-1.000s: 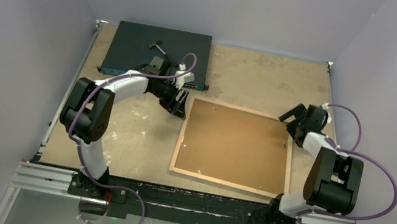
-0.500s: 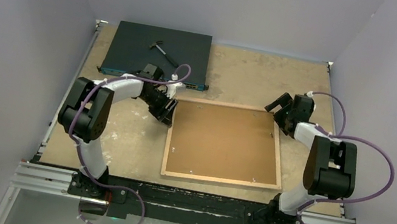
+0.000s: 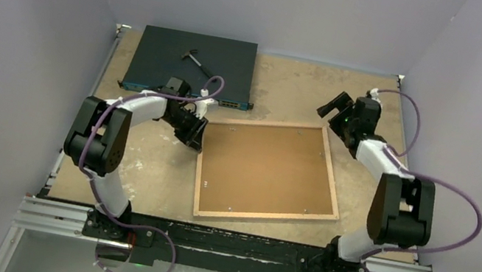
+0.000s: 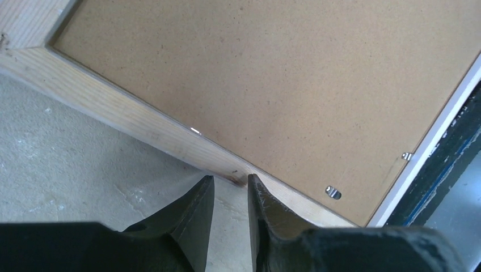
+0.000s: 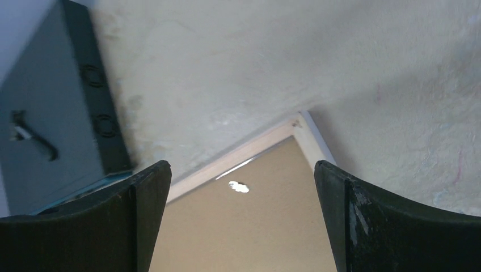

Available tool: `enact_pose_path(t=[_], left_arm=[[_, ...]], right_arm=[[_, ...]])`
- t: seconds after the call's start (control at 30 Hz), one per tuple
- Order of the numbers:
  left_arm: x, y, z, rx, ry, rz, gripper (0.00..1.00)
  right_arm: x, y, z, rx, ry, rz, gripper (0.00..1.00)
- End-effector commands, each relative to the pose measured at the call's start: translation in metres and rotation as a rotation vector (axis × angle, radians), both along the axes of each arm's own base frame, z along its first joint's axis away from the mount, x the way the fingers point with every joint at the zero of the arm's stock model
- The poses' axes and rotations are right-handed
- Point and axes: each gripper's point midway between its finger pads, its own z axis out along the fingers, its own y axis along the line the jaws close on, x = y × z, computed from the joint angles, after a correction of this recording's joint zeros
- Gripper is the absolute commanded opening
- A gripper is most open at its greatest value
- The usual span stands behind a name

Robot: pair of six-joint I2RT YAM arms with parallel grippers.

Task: Put the photo into the frame

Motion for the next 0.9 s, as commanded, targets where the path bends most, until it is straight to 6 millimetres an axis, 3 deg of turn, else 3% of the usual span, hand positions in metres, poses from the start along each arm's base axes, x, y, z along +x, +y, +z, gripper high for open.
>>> enact_pose_path(t=[0.0, 0.1, 0.27, 0.4, 0.53, 0.87], left_arm=[[0.001, 0.000, 0.029, -0.078, -0.044, -0.014, 0.26], [-0.007, -0.002, 0.042, -0.110, -0.025, -0.037, 0.27], [-0.031, -0.001, 0.034, -0.118, 0.032, -0.077, 0.32], [-0.032, -0.001, 0.023, -0.116, 0.070, -0.076, 0.30], [-0.025, -0.003, 0.019, -0.121, 0.056, -0.057, 0.27], [-0.010, -0.006, 0.004, -0.117, 0.049, -0.070, 0.23]], right_arm=[[-0.009, 0.013, 0.065, -0.056, -0.165, 0.070, 0.99], [-0.041, 0.081, 0.065, -0.007, -0.167, 0.268, 0.97], [-0.123, 0.212, 0.034, 0.112, -0.059, 0.673, 0.90], [-0.183, 0.281, 0.031, 0.188, -0.032, 0.970, 0.86], [-0.211, 0.310, 0.027, 0.185, -0.036, 1.156, 0.80], [-0.251, 0.334, -0.017, 0.190, 0.002, 1.355, 0.82]])
